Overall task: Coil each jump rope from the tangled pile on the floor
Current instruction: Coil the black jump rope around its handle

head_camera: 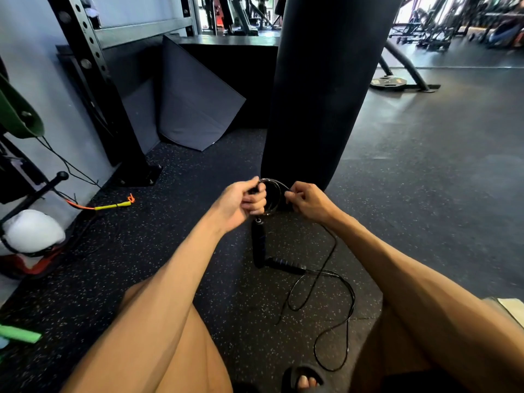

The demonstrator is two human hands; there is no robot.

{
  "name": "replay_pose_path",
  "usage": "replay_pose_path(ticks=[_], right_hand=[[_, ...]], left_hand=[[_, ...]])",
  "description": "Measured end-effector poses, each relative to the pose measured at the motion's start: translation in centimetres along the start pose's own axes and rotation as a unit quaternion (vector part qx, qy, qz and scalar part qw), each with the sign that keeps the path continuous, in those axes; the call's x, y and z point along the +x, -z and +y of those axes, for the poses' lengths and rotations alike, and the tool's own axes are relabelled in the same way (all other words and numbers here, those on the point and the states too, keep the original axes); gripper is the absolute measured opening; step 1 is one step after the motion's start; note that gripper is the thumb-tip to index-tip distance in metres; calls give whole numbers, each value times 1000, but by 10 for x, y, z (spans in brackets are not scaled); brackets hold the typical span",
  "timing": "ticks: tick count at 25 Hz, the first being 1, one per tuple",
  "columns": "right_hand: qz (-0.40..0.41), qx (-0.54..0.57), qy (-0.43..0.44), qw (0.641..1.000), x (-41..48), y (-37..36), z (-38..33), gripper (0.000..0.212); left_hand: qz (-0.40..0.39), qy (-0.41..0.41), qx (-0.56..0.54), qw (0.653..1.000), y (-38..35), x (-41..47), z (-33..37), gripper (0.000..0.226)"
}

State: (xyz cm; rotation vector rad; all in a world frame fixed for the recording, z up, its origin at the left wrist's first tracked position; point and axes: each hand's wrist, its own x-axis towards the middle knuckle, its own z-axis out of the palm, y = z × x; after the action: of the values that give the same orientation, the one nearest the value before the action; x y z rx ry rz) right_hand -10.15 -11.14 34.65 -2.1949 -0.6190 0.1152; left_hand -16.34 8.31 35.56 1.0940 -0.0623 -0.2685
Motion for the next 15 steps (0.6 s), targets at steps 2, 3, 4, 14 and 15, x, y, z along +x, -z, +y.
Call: replay_pose_path(ticks=[2,3,4,14,15], right_hand=[[-62,13,-64,996,-6,-3,5,13],[-93,19,-83,992,-11,-4,4,11],[-120,26,-96,988,-15,-6,1,9],[-214,20,-11,977,-20,-22,-16,7],[-203,3,24,979,-19,-22,-19,6]], left_hand=[[38,-38,-104,993,4,-1,6,33],[63,-59,-144,986,6,-2,8,33],[88,-81,-172,978,8,-1,10,34],[283,-237,-16,929,20,7,0,26],[284,-246,49,925,19,7,-3,24]])
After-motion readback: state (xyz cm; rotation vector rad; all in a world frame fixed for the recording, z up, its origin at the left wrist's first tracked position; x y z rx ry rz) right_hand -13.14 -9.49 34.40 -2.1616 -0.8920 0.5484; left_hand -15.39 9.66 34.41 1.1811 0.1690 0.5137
